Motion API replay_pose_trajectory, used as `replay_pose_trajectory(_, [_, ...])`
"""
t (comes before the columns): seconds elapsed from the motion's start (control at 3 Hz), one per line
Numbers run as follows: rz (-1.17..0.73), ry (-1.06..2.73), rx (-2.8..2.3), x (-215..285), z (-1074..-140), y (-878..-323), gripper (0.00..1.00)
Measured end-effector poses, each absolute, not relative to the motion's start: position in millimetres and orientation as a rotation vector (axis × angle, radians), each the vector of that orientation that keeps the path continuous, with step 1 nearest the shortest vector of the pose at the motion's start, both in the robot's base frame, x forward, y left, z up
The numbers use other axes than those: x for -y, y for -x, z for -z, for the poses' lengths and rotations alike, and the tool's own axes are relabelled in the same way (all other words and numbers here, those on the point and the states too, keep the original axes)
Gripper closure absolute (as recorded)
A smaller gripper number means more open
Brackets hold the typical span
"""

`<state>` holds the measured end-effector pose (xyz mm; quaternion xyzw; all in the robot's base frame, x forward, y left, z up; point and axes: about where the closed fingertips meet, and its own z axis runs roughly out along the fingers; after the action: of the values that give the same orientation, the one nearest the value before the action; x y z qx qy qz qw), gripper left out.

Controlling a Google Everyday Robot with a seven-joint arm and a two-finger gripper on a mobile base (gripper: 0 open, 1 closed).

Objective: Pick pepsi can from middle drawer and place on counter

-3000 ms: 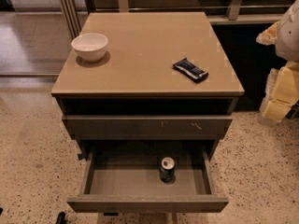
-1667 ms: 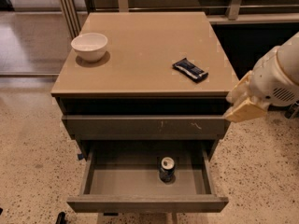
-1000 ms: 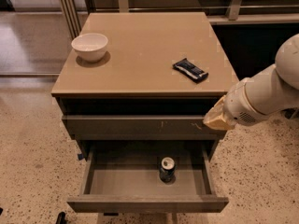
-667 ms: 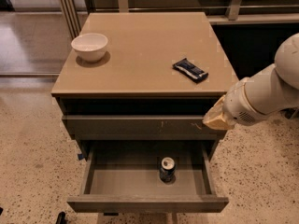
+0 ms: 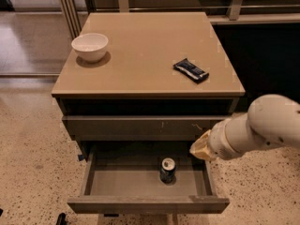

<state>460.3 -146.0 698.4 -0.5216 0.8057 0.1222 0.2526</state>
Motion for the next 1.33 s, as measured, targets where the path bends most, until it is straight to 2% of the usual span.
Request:
replay_pose_trajectory(0.33, [-0.438,1.302,-2.2,126,-597,-472,1.0])
replay_pose_trajectory(0.67, [-0.43,1.307,-2.197,127,-595,-471,1.0])
replay_pose_trajectory(1.33, [-0.277,1.312,-2.149,137,-532,-490,1.0])
